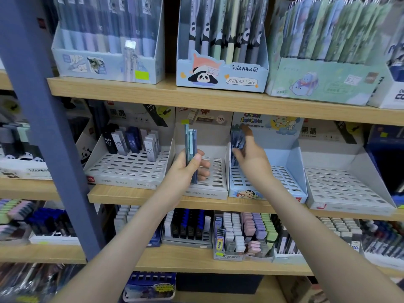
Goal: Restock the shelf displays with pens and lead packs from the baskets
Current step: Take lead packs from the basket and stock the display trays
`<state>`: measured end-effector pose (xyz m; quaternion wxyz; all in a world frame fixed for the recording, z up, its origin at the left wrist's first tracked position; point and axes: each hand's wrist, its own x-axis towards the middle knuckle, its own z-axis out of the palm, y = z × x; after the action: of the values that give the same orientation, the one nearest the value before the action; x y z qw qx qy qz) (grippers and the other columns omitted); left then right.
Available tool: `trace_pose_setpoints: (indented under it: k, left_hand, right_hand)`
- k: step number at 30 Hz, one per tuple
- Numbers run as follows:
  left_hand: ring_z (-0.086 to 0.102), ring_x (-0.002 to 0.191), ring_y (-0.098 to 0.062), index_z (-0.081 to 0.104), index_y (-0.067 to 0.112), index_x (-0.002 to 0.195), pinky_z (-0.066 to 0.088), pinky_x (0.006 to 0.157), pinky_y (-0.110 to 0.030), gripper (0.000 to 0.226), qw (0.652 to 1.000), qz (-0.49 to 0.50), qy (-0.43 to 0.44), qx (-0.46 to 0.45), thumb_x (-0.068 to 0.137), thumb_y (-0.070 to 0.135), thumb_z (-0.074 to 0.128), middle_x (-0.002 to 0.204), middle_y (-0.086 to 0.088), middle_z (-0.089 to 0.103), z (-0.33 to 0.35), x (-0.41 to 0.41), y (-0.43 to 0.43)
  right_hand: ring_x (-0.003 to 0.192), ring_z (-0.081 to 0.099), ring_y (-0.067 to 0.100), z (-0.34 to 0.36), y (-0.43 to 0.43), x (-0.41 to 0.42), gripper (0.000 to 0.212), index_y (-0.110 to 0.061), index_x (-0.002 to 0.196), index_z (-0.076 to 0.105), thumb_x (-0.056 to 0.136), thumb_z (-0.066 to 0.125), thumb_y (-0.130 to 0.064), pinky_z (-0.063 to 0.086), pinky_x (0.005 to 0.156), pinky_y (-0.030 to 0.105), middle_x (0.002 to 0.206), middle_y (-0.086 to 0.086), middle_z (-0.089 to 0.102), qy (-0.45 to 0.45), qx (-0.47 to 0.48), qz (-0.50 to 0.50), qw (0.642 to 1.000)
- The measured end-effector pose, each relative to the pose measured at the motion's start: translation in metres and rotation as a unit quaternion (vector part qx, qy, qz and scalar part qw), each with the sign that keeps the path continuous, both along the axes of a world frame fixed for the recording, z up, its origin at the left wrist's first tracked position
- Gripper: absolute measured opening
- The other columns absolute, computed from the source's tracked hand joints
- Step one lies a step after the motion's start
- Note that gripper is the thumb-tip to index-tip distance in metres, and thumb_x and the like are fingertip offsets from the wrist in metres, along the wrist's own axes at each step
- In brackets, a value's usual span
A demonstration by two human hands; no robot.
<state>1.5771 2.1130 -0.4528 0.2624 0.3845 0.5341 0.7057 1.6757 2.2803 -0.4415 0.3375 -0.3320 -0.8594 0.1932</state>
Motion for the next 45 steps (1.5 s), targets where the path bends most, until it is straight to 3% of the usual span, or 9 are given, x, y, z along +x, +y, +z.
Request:
trace_pose_setpoints:
  k: [5, 11, 15, 20, 23, 27, 34, 45]
  left_hand:
    - [0.065, 0.072, -0.008, 0.052, 0.018, 0.107, 0.053, 0.069, -0.02, 0.013, 1.0, -0.001, 0.001, 0.004, 0.103, 0.021, 0.04, 0.089, -0.001, 0.067, -0.003, 0.002, 0.0]
    - [0.065, 0.076, -0.01, 0.052, 0.017, 0.109, 0.052, 0.074, -0.024, 0.014, 1.0, -0.002, 0.004, 0.01, 0.102, 0.021, 0.04, 0.089, -0.003, 0.066, -0.006, 0.003, 0.002]
    - [0.065, 0.075, -0.009, 0.052, 0.016, 0.109, 0.053, 0.073, -0.022, 0.014, 1.0, -0.008, -0.004, 0.016, 0.103, 0.02, 0.039, 0.088, -0.002, 0.066, -0.006, 0.004, 0.001]
    - [0.065, 0.074, -0.01, 0.051, 0.013, 0.11, 0.053, 0.072, -0.022, 0.016, 0.999, -0.015, -0.024, 0.023, 0.103, 0.019, 0.038, 0.085, -0.003, 0.066, -0.004, 0.003, 0.0]
    - [0.065, 0.073, -0.01, 0.051, 0.013, 0.109, 0.054, 0.072, -0.022, 0.015, 0.999, -0.015, -0.025, 0.022, 0.103, 0.019, 0.039, 0.084, -0.002, 0.066, -0.004, 0.002, 0.0]
    - [0.065, 0.072, -0.01, 0.052, 0.013, 0.109, 0.054, 0.07, -0.021, 0.015, 0.999, -0.016, -0.029, 0.022, 0.102, 0.019, 0.039, 0.084, -0.002, 0.067, -0.003, 0.002, 0.0]
    - [0.064, 0.071, -0.012, 0.053, 0.014, 0.108, 0.052, 0.069, -0.023, 0.015, 0.999, -0.033, -0.038, 0.01, 0.102, 0.018, 0.04, 0.087, -0.004, 0.066, 0.0, 0.006, -0.001]
    - [0.064, 0.071, -0.011, 0.053, 0.015, 0.107, 0.051, 0.07, -0.025, 0.015, 0.999, -0.036, -0.031, -0.013, 0.102, 0.02, 0.04, 0.087, -0.002, 0.067, 0.003, 0.009, -0.001]
  right_hand:
    - [0.086, 0.053, 0.027, 0.004, 0.002, -0.001, 0.061, -0.031, 0.148, 0.011, 0.099, 0.048, -0.03, 0.041, 0.07, 0.036, 0.1, 0.011, 0.051, -0.029, 0.001, -0.012, 0.999]
    - [0.073, 0.056, 0.027, 0.007, 0.0, 0.002, 0.054, -0.023, 0.144, 0.02, 0.099, 0.049, -0.027, 0.049, 0.069, 0.046, 0.074, 0.006, 0.05, -0.012, -0.051, -0.033, 0.998]
    - [0.092, 0.053, 0.03, 0.003, -0.008, 0.003, 0.052, -0.025, 0.145, 0.02, 0.099, 0.044, -0.022, 0.043, 0.072, 0.037, 0.101, 0.009, 0.051, -0.089, 0.038, 0.007, 0.995]
    - [0.102, 0.049, 0.027, -0.004, 0.0, 0.006, 0.05, -0.026, 0.146, 0.024, 0.1, 0.042, -0.02, 0.044, 0.079, 0.037, 0.12, 0.012, 0.049, -0.05, 0.032, 0.021, 0.998]
    - [0.112, 0.044, 0.027, -0.005, 0.002, 0.01, 0.046, -0.019, 0.144, 0.031, 0.1, 0.043, -0.015, 0.044, 0.088, 0.039, 0.127, 0.013, 0.045, -0.044, 0.048, 0.019, 0.998]
    - [0.119, 0.033, 0.024, -0.002, 0.004, 0.016, 0.048, -0.016, 0.146, 0.032, 0.099, 0.04, -0.008, 0.033, 0.094, 0.033, 0.13, 0.012, 0.043, -0.06, 0.087, 0.032, 0.994]
    - [0.13, 0.019, 0.024, 0.014, 0.001, 0.016, 0.072, -0.029, 0.149, 0.022, 0.088, 0.034, 0.008, 0.033, 0.101, 0.038, 0.141, 0.006, 0.032, -0.146, 0.07, 0.019, 0.987]
    - [0.127, 0.021, 0.026, 0.019, -0.002, 0.018, 0.078, -0.032, 0.151, 0.014, 0.088, 0.034, 0.008, 0.035, 0.101, 0.037, 0.138, 0.008, 0.03, -0.165, 0.049, 0.01, 0.985]
